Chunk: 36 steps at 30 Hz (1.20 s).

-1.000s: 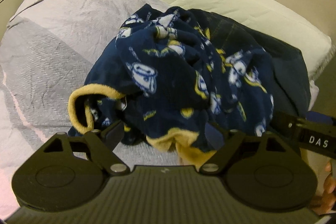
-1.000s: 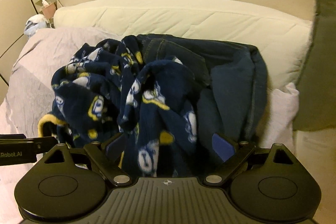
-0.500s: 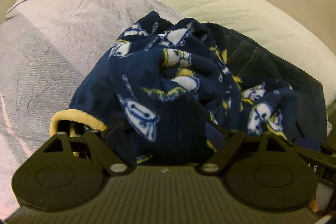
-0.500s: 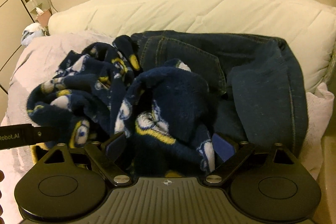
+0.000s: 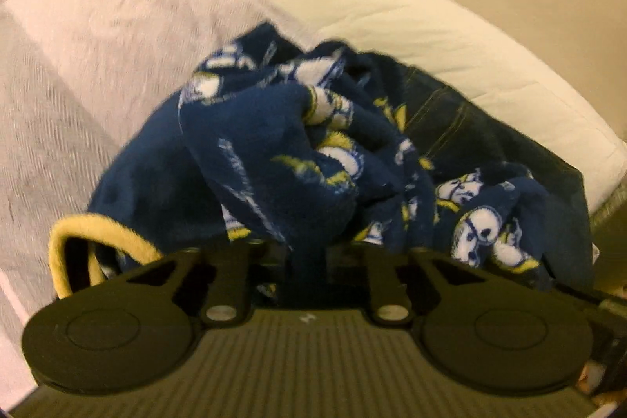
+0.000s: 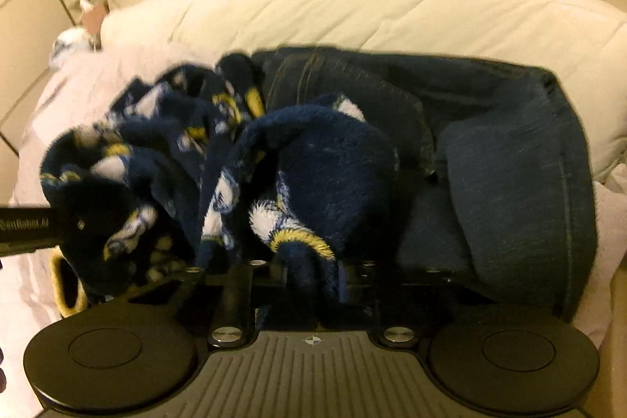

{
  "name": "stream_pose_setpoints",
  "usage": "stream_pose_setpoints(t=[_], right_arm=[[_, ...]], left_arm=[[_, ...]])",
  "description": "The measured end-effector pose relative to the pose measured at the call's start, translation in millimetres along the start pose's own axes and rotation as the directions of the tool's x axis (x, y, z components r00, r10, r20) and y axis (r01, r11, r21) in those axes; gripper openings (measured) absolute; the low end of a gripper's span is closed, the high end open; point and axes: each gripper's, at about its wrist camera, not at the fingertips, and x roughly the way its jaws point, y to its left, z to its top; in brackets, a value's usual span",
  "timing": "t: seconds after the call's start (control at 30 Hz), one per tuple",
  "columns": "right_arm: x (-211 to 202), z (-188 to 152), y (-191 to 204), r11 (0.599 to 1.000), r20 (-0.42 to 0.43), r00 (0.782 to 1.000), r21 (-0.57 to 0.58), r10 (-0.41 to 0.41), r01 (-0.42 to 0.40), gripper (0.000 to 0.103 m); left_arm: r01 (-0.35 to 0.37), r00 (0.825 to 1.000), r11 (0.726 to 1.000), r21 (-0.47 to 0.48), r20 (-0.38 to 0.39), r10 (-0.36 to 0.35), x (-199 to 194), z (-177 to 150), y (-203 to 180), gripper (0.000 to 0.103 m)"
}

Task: Fold clothes
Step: 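Grasp the navy fleece pants with the left gripper while the right gripper grasps them too, then lift the navy pants with both grippers and lay them flat on the bed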

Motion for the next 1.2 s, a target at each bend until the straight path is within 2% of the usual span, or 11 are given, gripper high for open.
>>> stream_pose_setpoints(t=[0.1, 0.2, 0.4, 0.53, 0.7, 0.87, 0.97, 1.07, 1.13, 1.17, 1.2], right_arm=[[-27, 8, 1, 1.0, 0.081, 0.997, 0.018, 0.016, -0.017, 0.018], [-66, 17, 11, 0.999, 0.215, 0.976, -0.022, 0.031, -0.027, 0.017], [-148, 42, 25, 0.996, 0.443, 0.892, -0.051, 0.086, -0.071, 0.017], [-198, 44, 39, 0.988, 0.51, 0.847, -0.104, 0.149, -0.111, 0.017], [-234, 21, 70, 0.97, 0.465, 0.853, -0.171, 0.235, -0.174, 0.017], [-254, -21, 117, 0.924, 0.355, 0.857, -0.232, 0.373, -0.306, 0.017], [-268, -49, 155, 0.873, 0.273, 0.836, -0.265, 0.476, -0.41, 0.017], [-293, -76, 189, 0.8, 0.188, 0.787, -0.276, 0.588, -0.532, 0.02], [-300, -95, 225, 0.743, 0.122, 0.75, -0.312, 0.65, -0.592, 0.026], [-302, -105, 244, 0.714, 0.08, 0.74, -0.349, 0.668, -0.607, 0.044], [-306, -122, 265, 0.687, 0.024, 0.742, -0.399, 0.67, -0.607, 0.066]], left_arm=[[0.012, 0.998, 0.999, 0.037, 0.065, -0.014, -26, 7, 1, 0.008], [0.018, 0.992, 0.998, 0.067, 0.127, -0.027, -56, 12, 0, 0.007], [0.044, 0.963, 0.995, 0.089, 0.262, -0.066, -131, 10, 0, 0.007], [0.049, 0.935, 0.995, 0.086, 0.346, -0.076, -188, -1, 3, 0.007], [0.032, 0.913, 0.999, -0.007, 0.408, -0.026, -260, -49, 35, 0.007], [-0.067, 0.885, 0.992, -0.11, 0.453, 0.11, -350, -122, 76, 0.007], [-0.141, 0.857, 0.975, -0.173, 0.471, 0.208, -413, -169, 94, 0.007], [-0.211, 0.817, 0.948, -0.24, 0.488, 0.306, -482, -219, 105, 0.007], [-0.272, 0.798, 0.922, -0.274, 0.471, 0.375, -526, -252, 109, 0.007], [-0.302, 0.791, 0.908, -0.292, 0.454, 0.409, -543, -267, 110, 0.009], [-0.337, 0.79, 0.889, -0.31, 0.42, 0.446, -556, -284, 113, 0.011]])
